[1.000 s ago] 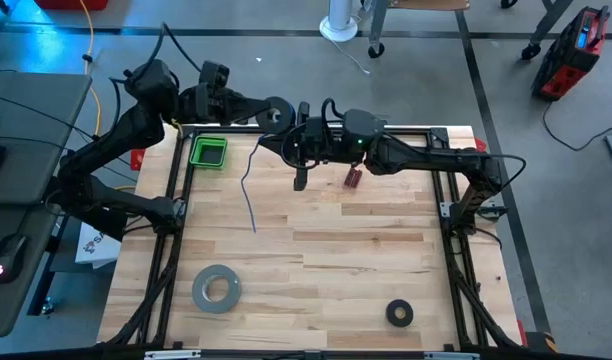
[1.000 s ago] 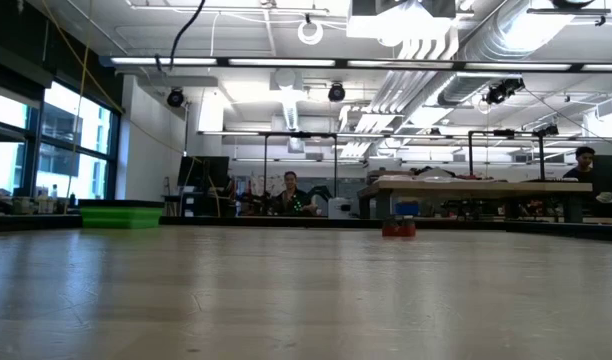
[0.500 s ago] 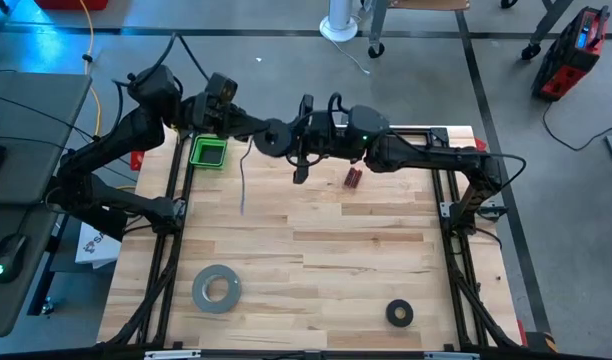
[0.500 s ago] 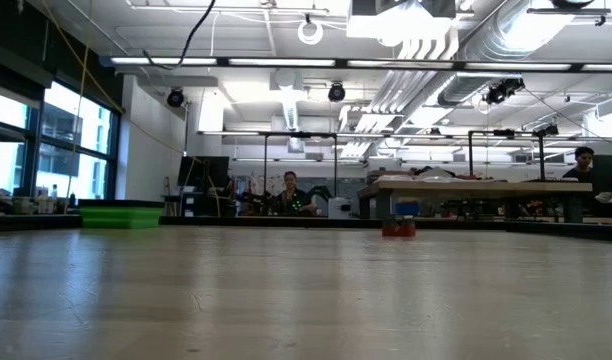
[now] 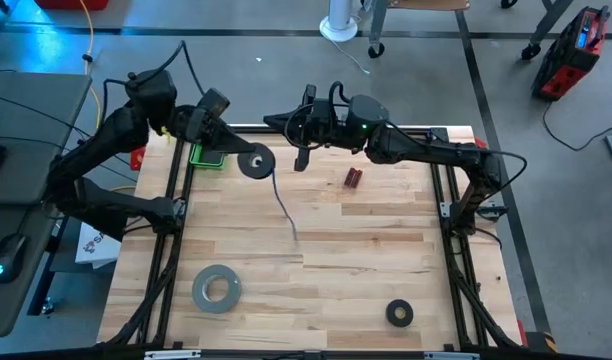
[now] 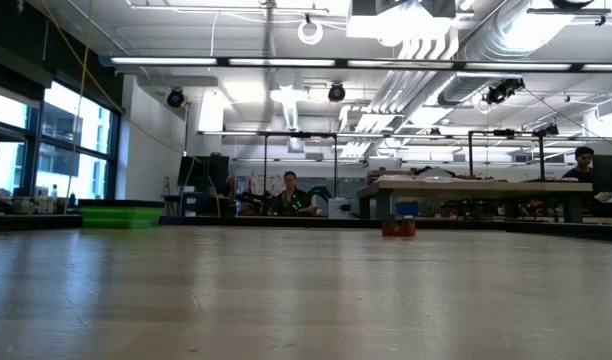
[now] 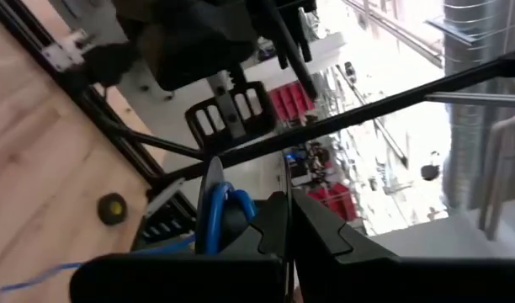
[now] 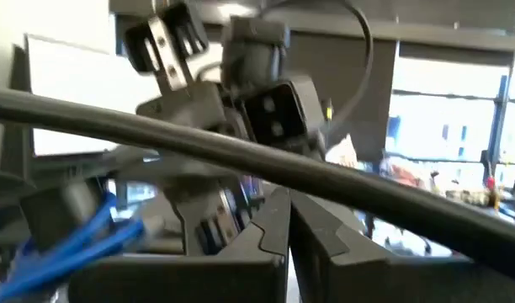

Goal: Coil cords
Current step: Coil the blue wire onto the spool

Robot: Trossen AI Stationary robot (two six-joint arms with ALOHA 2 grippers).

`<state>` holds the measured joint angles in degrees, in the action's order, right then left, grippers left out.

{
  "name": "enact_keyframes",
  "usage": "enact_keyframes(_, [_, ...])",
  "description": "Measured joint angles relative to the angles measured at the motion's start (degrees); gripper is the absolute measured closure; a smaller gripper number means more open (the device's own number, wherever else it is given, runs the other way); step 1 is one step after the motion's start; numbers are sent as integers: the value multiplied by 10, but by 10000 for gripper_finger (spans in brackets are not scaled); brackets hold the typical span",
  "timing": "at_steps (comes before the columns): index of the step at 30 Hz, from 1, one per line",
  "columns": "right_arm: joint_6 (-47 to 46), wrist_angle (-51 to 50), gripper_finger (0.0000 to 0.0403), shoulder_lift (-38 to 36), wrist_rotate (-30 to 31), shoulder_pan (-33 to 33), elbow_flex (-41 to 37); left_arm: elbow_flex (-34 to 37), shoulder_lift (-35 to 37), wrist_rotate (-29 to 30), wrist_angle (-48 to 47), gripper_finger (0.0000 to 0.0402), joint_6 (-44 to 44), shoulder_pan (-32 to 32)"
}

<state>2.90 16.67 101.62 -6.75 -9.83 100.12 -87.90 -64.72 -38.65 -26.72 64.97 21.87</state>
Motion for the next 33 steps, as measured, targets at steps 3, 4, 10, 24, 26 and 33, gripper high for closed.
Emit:
enact_keyframes(3, [21, -51, 402, -5, -1, -8, 0, 0, 9, 5, -6, 401, -21, 7])
enact_keyframes(4, [31, -69, 402, -7, -1, -11, 0, 0, 11, 9, -6, 401, -31, 9])
enact_keyframes(10, [45, -169, 402, -61, -3, -39, 1, 0, 26, 17, -12, 401, -118, 41])
enact_keyframes(24, [4, -409, 264, -85, -28, -46, -1, -4, 25, 3, -19, 401, -281, 114])
enact_keyframes(26, [10, -407, 243, -77, -30, -44, 0, -9, 24, 3, -15, 401, -281, 119])
enact_keyframes(33, [34, -395, 227, -34, -78, -44, -1, -33, 22, 4, 4, 401, -271, 129])
